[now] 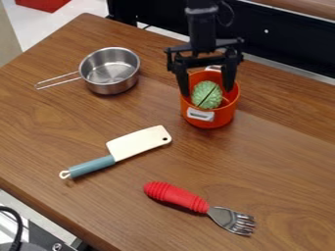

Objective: The only thing that is moved is the green object.

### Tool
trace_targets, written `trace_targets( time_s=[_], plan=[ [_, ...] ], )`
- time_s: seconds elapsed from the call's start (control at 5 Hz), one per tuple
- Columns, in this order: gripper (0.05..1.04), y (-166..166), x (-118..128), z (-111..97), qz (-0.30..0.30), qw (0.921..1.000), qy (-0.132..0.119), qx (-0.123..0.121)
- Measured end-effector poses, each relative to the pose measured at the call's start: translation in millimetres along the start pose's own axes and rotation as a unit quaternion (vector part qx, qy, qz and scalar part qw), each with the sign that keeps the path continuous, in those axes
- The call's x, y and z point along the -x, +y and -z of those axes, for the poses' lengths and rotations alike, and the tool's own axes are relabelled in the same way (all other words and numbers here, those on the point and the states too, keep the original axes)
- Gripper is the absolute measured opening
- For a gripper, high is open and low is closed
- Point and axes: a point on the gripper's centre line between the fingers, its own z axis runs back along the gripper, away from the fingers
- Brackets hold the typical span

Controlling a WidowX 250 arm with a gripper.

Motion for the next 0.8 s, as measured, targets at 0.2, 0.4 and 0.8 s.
trace_targets(
  time_s=[0.2, 0.4, 0.8],
  plan=[
    [1.0, 12, -2, -26, 0.013, 0.9956, -0.092, 0.01],
    [1.0, 24, -13, -36, 0.008, 0.9934, -0.112, 0.02],
    [1.0, 37, -2, -31, 0.046, 0.9916, -0.12, -0.009]
  ],
)
